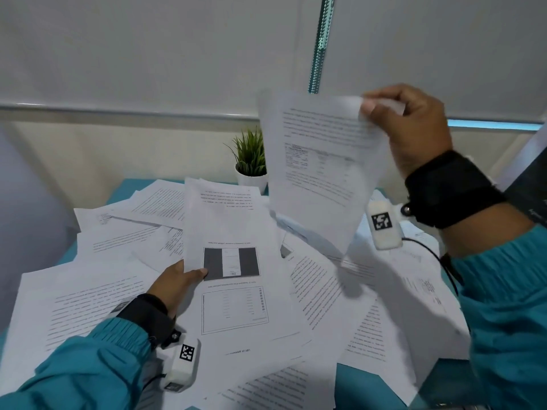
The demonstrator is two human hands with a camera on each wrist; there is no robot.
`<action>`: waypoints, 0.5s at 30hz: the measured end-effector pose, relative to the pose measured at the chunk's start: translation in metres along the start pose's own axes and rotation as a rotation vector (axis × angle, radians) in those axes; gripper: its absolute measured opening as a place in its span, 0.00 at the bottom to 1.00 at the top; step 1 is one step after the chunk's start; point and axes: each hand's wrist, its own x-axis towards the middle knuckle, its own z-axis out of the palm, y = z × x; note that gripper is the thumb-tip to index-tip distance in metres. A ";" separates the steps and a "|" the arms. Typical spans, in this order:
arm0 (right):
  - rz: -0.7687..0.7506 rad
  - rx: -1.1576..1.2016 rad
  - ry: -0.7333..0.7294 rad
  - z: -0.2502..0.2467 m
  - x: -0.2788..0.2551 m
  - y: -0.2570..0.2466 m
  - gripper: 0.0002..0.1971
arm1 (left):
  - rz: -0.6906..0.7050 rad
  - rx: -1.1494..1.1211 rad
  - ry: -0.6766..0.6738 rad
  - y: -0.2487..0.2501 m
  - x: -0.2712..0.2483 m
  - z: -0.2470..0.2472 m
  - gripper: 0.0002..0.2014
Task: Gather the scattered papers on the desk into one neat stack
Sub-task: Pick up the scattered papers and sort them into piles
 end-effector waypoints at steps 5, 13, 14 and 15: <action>-0.024 -0.115 -0.158 0.013 0.028 -0.006 0.06 | -0.015 -0.033 -0.004 0.003 -0.004 0.003 0.12; 0.359 -0.407 -0.660 0.083 -0.030 0.120 0.03 | -0.026 -0.106 -0.024 0.005 -0.007 0.007 0.12; 0.371 -0.431 -0.677 0.093 -0.041 0.133 0.03 | -0.028 -0.114 -0.025 0.005 -0.006 0.007 0.13; 0.383 -0.451 -0.695 0.102 -0.051 0.144 0.04 | -0.030 -0.118 -0.027 0.005 -0.005 0.007 0.14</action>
